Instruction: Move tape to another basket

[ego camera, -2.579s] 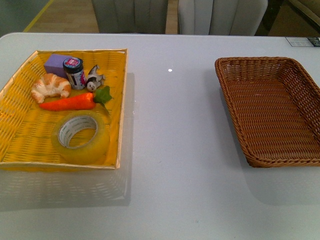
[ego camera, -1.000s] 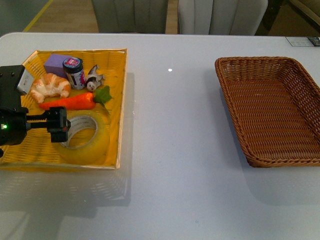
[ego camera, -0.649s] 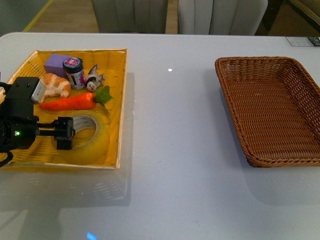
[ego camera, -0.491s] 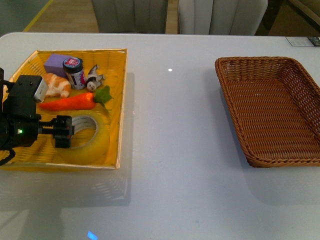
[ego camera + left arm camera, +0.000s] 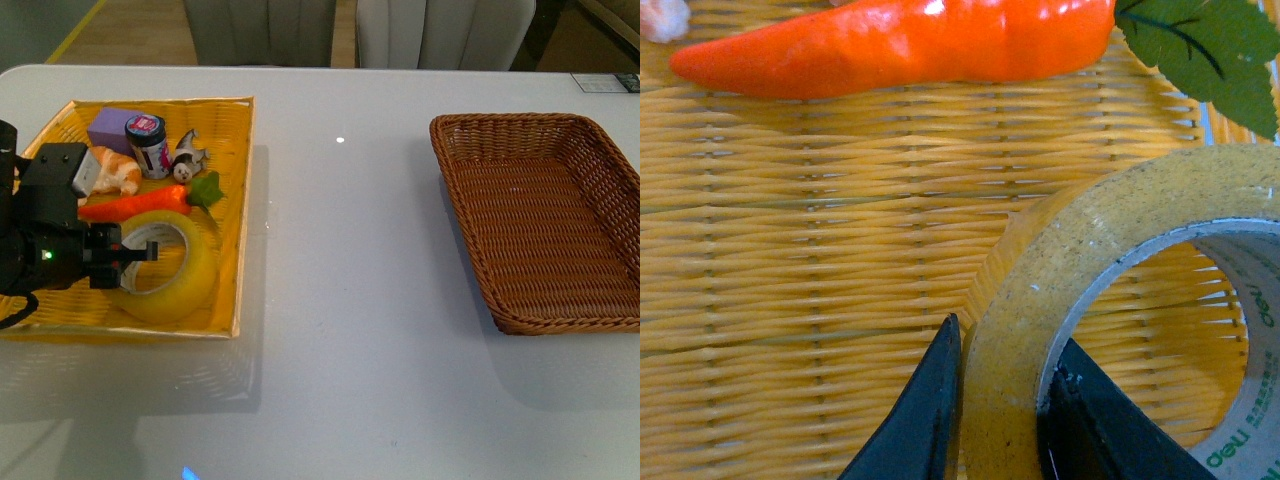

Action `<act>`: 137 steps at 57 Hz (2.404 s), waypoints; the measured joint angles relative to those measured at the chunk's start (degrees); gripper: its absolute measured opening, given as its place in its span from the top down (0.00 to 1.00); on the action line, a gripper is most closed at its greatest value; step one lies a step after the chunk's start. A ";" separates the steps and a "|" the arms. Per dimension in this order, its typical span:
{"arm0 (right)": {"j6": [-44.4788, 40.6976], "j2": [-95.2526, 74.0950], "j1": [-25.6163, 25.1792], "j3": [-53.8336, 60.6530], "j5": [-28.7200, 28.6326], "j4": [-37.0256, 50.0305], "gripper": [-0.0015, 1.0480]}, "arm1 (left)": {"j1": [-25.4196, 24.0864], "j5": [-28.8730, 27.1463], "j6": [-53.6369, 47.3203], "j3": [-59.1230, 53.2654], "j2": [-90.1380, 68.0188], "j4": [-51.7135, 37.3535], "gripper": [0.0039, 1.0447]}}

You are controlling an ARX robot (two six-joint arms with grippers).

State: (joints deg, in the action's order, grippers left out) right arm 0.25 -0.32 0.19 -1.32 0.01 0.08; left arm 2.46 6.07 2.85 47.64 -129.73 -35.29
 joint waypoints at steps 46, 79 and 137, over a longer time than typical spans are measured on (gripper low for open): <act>0.00 0.00 0.00 0.00 0.00 0.00 0.09 | 16.06 -1.90 19.69 -7.13 38.71 8.72 0.85; 21.97 -32.06 15.50 -18.49 12.28 -16.46 0.09 | 30.60 -4.57 24.06 -4.63 40.44 12.70 0.85; 43.74 -67.65 23.37 -22.77 -14.69 29.27 0.09 | 31.36 -1.16 25.38 -4.15 41.35 14.32 0.85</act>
State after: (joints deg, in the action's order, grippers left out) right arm 43.99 -67.96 23.55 -24.10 -14.68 29.34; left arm 33.82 4.91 28.23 43.48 -88.38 -20.97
